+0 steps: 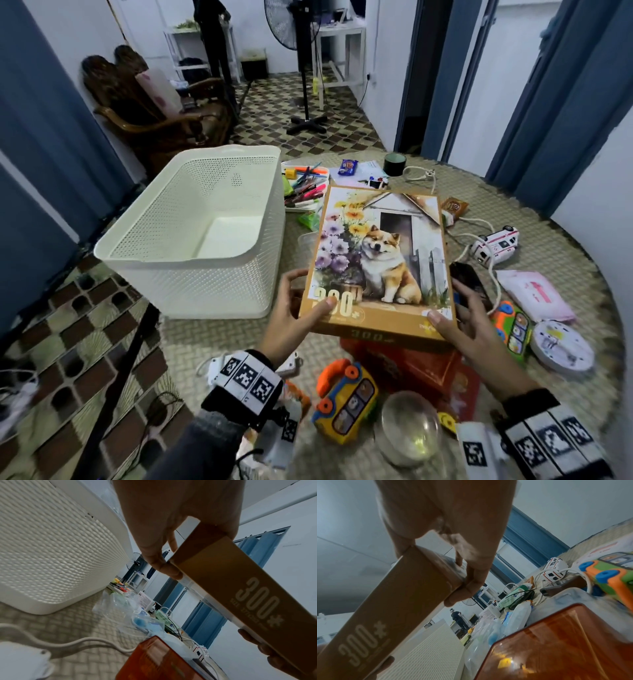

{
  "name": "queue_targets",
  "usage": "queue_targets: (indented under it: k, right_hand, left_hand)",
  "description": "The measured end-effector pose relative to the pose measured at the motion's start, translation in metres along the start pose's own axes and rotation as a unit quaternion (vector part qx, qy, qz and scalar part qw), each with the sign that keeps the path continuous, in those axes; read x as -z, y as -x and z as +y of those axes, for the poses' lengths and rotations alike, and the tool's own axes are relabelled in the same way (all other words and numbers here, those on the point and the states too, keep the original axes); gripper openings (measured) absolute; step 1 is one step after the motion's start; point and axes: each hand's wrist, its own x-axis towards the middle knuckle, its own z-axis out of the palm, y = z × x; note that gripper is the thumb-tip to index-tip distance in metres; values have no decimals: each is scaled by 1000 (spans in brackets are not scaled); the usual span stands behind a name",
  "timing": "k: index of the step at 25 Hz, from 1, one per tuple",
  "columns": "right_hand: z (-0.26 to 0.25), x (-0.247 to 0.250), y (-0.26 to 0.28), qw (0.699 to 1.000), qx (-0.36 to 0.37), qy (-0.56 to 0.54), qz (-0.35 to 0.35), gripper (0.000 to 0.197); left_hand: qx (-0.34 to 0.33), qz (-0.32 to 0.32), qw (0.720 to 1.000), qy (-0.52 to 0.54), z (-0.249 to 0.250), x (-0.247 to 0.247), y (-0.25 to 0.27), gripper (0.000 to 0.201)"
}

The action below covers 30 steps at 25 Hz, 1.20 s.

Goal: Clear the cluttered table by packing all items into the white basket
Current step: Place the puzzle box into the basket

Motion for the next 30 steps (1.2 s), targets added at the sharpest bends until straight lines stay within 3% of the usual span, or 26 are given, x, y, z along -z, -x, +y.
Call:
queue_targets:
  k: [4, 9, 13, 17, 21, 25, 30]
  right_hand:
    - [-4, -29, 39, 1000, -2, -19, -14, 68]
    - [-3, -71, 95, 999, 13, -28, -10, 96]
    - [-2, -109, 134, 999, 16, -24, -42, 89]
    - [-10, -157, 158, 997, 14, -26, -78, 70]
    - [-27, -210, 158, 992, 22, -23, -121, 58]
    - [-36, -263, 141, 985, 29, -34, -166, 65]
    - [-45, -354, 108, 975, 42, -49, -212, 71]
  left_hand:
    - [32, 16, 999, 6, -13, 24, 52, 62]
    - [-7, 27, 1000, -6, -17, 57, 117, 54]
    - [-8, 43, 999, -4, -21, 95, 173, 61]
    - [-14, 78, 996, -34, -19, 141, 218, 61]
    - [-9, 122, 991, -49, -13, 189, 252, 63]
    - [-22, 179, 983, -32, -9, 238, 261, 48]
    - [-31, 235, 971, -21, -10, 323, 260, 45]
